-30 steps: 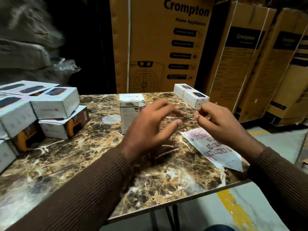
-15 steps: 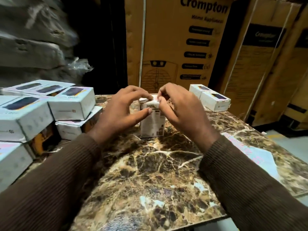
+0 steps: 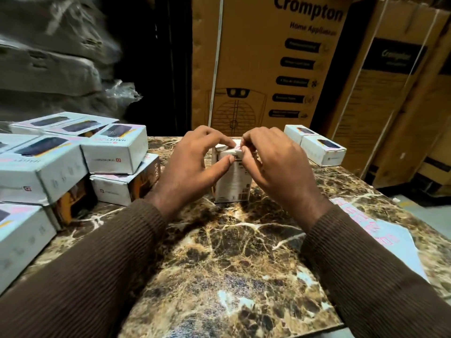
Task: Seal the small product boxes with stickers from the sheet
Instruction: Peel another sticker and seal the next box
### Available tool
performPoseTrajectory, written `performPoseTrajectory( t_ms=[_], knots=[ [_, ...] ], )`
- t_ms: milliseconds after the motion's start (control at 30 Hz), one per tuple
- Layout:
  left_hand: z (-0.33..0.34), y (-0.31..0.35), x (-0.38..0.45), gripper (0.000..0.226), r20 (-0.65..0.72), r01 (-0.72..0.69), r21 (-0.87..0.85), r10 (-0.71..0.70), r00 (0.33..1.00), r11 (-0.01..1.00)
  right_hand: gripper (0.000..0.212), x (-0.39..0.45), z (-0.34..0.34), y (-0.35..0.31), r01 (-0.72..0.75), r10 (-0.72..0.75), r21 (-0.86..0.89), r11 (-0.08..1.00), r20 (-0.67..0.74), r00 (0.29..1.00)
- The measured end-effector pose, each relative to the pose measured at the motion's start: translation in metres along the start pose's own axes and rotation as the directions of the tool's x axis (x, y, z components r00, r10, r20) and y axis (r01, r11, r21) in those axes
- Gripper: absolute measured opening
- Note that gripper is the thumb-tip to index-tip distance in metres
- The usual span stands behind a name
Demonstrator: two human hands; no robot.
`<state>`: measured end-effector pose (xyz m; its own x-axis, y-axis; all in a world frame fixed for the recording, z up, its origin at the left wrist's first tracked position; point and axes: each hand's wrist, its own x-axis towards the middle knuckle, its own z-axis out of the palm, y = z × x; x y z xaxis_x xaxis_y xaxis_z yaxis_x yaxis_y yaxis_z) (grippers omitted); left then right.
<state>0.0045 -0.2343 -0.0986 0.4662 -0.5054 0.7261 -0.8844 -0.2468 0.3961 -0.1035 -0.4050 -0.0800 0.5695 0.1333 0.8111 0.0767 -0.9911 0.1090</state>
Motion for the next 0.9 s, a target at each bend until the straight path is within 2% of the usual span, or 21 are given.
performPoseTrajectory(
  t_ms=[233, 567, 900],
  knots=[
    [0.002, -0.0031, 0.0001, 0.028, -0.008, 0.015, -0.036, -0.015, 1.0, 0.999, 0.017, 0.0017, 0.0016, -0.0023, 0.05, -0.05, -0.057, 0.997, -0.003, 0.999],
    [0.0035, -0.0053, 0.0011, 0.03, -0.011, 0.014, -0.043, -0.015, 1.0, 0.999, 0.03, 0.0016, 0.0054, -0.005, 0.024, -0.023, -0.076, 0.997, 0.022, 1.0],
    [0.0035, -0.0045, 0.0005, 0.031, -0.009, 0.015, -0.043, -0.016, 1.0, 0.999, 0.022, -0.0011, 0.0045, -0.0042, 0.033, -0.031, -0.049, 0.998, 0.042, 0.999]
  ],
)
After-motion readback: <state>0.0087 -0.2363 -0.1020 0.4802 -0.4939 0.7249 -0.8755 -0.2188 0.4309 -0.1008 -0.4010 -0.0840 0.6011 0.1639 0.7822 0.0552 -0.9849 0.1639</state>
